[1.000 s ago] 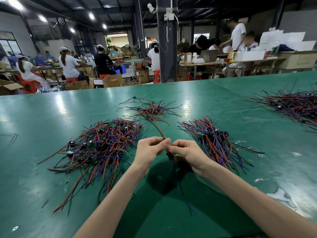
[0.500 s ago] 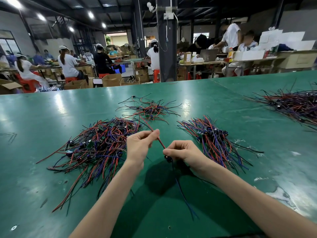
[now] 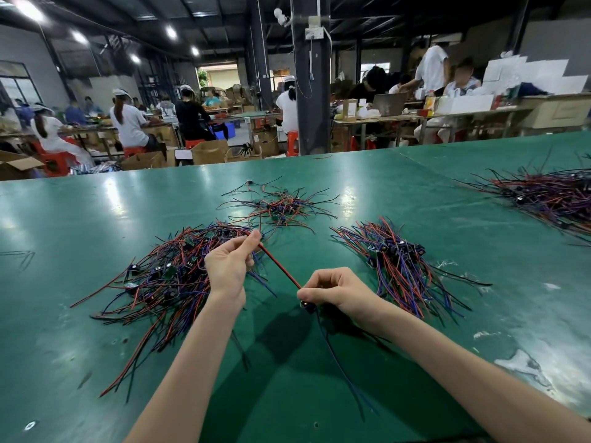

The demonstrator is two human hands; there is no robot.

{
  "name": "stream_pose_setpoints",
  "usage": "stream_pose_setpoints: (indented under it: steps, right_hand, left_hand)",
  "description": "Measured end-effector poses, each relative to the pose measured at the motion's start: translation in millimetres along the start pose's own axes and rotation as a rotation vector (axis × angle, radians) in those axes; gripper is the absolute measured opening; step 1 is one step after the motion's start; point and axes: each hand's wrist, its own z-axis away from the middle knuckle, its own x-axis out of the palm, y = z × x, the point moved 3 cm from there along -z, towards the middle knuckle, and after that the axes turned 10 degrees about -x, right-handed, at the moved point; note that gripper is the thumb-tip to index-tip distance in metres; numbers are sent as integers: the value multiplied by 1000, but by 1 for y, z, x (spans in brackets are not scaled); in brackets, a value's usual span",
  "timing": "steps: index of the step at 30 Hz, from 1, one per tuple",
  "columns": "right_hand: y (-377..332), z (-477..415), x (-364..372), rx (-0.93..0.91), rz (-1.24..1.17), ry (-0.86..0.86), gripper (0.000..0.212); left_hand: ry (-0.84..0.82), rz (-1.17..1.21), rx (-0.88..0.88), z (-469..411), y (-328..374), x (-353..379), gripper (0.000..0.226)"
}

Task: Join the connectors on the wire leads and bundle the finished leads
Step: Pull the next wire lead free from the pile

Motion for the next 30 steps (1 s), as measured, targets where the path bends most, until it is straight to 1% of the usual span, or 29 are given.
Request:
stream_pose_setpoints:
  steps: [6,15,24,30]
  right_hand:
    - [-1,1,-1,4,5,-13,19]
    - [-3,2,0,7,-4,-27,20]
    - [1,0,1,3,13,-47,19]
    - [2,0,0,0,26,-46,19]
  left_hand:
    - [-29,56,-68,-3,-2,0,13]
    - [-44,95,-100,-4,-2,0,14]
    - [-103,176,-157,-5,-2,2,27]
    - [-174,200,-224,-3,-2,3,24]
